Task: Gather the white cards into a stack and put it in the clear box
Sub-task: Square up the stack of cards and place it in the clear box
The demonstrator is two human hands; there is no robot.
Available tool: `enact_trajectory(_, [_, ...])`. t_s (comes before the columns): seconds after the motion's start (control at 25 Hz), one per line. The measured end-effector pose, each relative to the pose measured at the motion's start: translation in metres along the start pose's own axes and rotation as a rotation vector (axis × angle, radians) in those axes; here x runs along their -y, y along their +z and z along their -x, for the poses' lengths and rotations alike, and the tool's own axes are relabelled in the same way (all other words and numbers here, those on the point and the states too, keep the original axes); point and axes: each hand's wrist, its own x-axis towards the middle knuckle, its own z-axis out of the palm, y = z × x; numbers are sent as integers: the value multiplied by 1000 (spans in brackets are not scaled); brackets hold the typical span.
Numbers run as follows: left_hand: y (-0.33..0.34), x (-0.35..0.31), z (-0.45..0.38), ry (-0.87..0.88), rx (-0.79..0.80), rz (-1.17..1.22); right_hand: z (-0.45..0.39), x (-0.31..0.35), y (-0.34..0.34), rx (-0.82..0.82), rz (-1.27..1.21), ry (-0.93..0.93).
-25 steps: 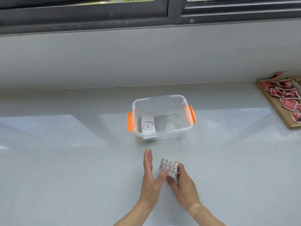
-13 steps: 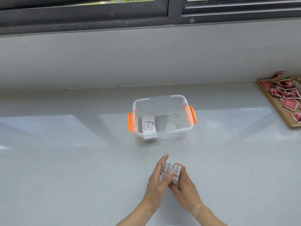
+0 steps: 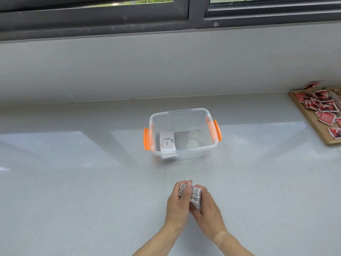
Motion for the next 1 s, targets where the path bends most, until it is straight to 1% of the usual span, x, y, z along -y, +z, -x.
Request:
enact_trajectory(0.12, [-2, -5, -4, 15, 13, -28, -5, 4, -6, 8, 44, -19])
enact_trajectory(0.16, [-4, -7, -5, 30, 1, -12, -8, 7, -12, 22, 104, -48])
enact_trajectory(0.2, [-8, -9, -6, 61, -7, 8, -12, 9, -19, 46, 240, -104])
enact_trajectory(0.28, [-19, -7, -6, 191, -2, -64, -20, 16, -35, 74, 664, -233])
enact_trajectory(0.32, [-24, -6, -6, 279, 16, -173, -24, 19, -41, 73, 833, -274])
enact_trajectory(0.36, [-28, -5, -6, 364, 44, -301, -26, 23, -44, 81, 949, -294])
enact_trajectory(0.4, [-30, -1, -7, 439, 75, -429, -29, 28, -44, 91, 1012, -293])
enact_trajectory(0.48, [-29, 9, -6, 526, 130, -630, -33, 29, -35, 164, 1051, -270])
enact_trajectory(0.52, [-26, 15, -4, 530, 146, -695, -34, 24, -30, 183, 1037, -244])
enact_trajectory(0.6, [-24, 28, -2, 513, 147, -751, -35, 15, -24, 237, 1030, -180])
enact_trajectory(0.68, [-28, 35, 0, 490, 136, -724, -36, 10, -22, 239, 1021, -186])
enact_trajectory(0.76, [-32, 35, 1, 429, 130, -642, -39, 11, -24, 228, 960, -186])
enact_trajectory(0.8, [-32, 32, 2, 363, 119, -573, -40, 14, -26, 219, 864, -156])
enact_trajectory(0.84, [-33, 27, 2, 271, 110, -475, -40, 18, -31, 219, 677, -88])
enact_trajectory(0.92, [-36, 14, 2, 80, 136, -255, -40, 29, -44, 264, 134, 123])
enact_trajectory(0.96, [-38, 7, 0, 5, 194, -158, -40, 36, -49, 287, -122, 201])
enact_trajectory(1.0, [-40, 0, 0, -51, 270, -84, -38, 41, -52, 303, -300, 253])
